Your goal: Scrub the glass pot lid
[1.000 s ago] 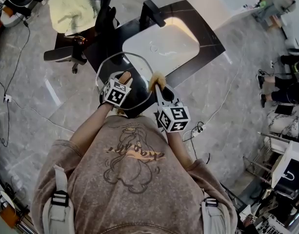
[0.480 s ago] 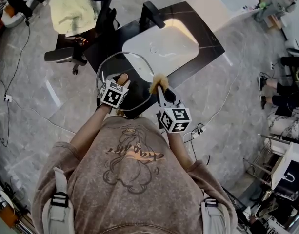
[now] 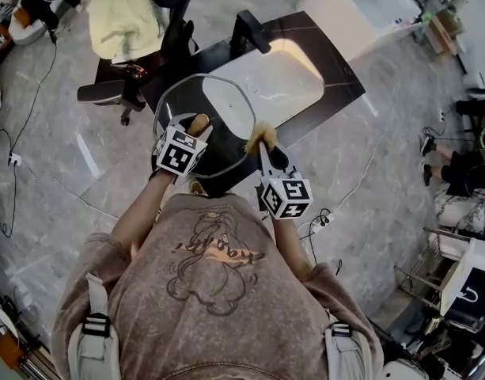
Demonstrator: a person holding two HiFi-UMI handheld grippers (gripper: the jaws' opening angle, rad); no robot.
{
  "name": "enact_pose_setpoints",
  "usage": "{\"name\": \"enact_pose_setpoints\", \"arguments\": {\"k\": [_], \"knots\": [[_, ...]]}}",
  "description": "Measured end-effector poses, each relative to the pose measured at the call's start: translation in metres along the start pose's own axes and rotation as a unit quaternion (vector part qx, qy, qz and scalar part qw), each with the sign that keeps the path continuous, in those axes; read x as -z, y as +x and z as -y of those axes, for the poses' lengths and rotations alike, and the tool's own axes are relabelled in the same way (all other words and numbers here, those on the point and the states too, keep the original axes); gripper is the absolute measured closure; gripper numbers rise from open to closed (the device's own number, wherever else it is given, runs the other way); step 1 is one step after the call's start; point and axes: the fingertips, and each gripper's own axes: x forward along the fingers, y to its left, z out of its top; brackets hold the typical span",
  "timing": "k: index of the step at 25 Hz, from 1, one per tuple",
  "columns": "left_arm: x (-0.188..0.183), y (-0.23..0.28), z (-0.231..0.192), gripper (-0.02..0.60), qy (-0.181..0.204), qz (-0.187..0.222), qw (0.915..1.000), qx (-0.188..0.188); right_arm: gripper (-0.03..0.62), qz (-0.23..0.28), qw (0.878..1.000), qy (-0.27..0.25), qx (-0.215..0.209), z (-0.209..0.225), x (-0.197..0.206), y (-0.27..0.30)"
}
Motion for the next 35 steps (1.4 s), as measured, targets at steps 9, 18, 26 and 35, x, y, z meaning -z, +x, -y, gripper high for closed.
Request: {"name": "enact_pose_setpoints", "arguments": {"k": [9, 18, 26, 35], "knots": [[-0.035, -0.032, 0.003, 0.403, -0.163, 0.072, 0.9761, 0.124, 0.553, 0.034, 0.998, 0.014, 0.049, 0.040, -0.024, -0.025], [-0.063, -0.060, 0.027, 0.403, -0.276, 0.133, 0.9108, 0.277, 0.553, 0.029, 0.999, 0.009, 0.029, 0.027, -0.020, -0.022], [-0.071, -0.075, 0.055, 0.402, -0.373, 0.146, 0.8277, 0.393, 0.553, 0.033, 0.999, 0.002, 0.002, 0.007, -0.026, -0.018], [-0.073, -0.083, 0.061, 0.402, -0.450, 0.165, 0.7584, 0.442, 0.552, 0.030, 1.000, -0.002, -0.005, 0.001, -0.024, -0.019]]}}
